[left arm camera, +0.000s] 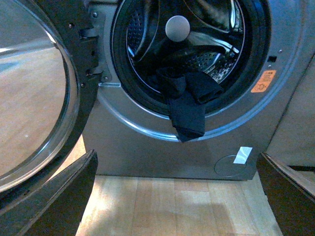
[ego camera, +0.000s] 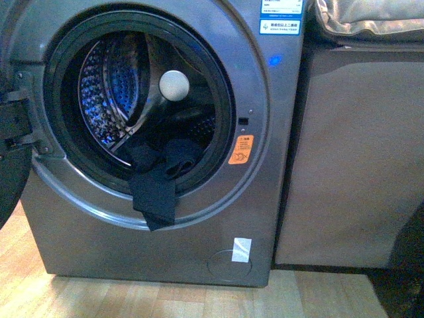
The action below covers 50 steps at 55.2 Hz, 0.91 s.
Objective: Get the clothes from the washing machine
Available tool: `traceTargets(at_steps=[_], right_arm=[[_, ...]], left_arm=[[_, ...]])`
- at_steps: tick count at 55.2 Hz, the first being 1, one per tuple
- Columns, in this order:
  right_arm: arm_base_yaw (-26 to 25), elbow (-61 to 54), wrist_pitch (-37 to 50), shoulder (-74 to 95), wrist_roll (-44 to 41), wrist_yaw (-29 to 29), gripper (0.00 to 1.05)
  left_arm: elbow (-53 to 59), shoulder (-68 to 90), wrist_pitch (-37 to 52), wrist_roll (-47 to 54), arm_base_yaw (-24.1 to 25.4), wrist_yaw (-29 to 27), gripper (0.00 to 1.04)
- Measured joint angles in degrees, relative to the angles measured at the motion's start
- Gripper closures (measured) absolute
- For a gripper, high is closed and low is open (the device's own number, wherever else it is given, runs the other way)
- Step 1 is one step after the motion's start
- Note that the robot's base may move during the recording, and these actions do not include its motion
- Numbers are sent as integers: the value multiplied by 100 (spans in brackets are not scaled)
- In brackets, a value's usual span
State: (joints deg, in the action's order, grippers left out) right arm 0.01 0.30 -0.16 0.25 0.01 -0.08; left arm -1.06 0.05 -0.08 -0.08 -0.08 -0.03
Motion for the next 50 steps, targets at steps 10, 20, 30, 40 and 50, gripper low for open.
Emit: traceTargets(at_steps=[10, 20, 30, 40, 50], right_arm=[[0, 0, 4, 0, -2, -2, 7], [-2, 2, 9, 2, 0, -2, 7], [0, 2, 4, 7, 0, 11, 7], [0, 2, 4, 0, 0, 2, 7], [0, 2, 4, 0, 0, 13, 7]], left_arm=[[0, -2, 0, 0, 0, 4, 7], [0, 13, -2, -2, 0, -2, 7], [0, 9, 0, 0, 0, 4, 7], [-7, 48, -46, -118, 46, 142, 7], [-341, 1893, 798, -1132, 361, 1180, 7]])
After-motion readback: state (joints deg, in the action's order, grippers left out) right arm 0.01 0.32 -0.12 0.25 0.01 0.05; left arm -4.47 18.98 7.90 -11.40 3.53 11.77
